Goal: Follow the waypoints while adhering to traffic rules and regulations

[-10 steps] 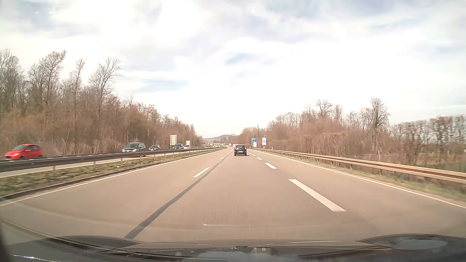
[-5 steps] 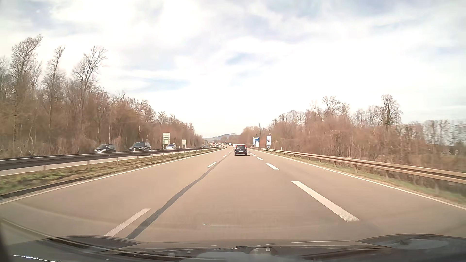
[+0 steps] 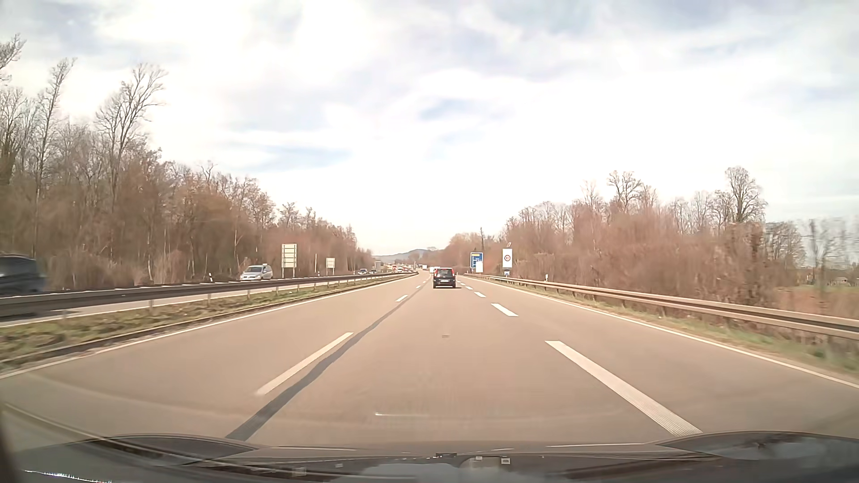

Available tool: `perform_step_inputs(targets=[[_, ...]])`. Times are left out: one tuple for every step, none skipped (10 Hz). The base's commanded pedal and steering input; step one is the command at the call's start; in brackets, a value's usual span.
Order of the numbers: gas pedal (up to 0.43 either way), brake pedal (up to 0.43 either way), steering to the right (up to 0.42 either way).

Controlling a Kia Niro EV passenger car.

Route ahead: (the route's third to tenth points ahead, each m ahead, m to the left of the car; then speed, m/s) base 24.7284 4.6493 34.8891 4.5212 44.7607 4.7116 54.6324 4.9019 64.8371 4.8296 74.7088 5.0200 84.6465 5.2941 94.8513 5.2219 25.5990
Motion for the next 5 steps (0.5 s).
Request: perform_step_inputs(targets=[[0.197,0.0,0.001],[0.197,0.0,0.001],[0.209,0.0,0.001],[0.209,0.0,0.001],[0.209,0.0,0.001]])
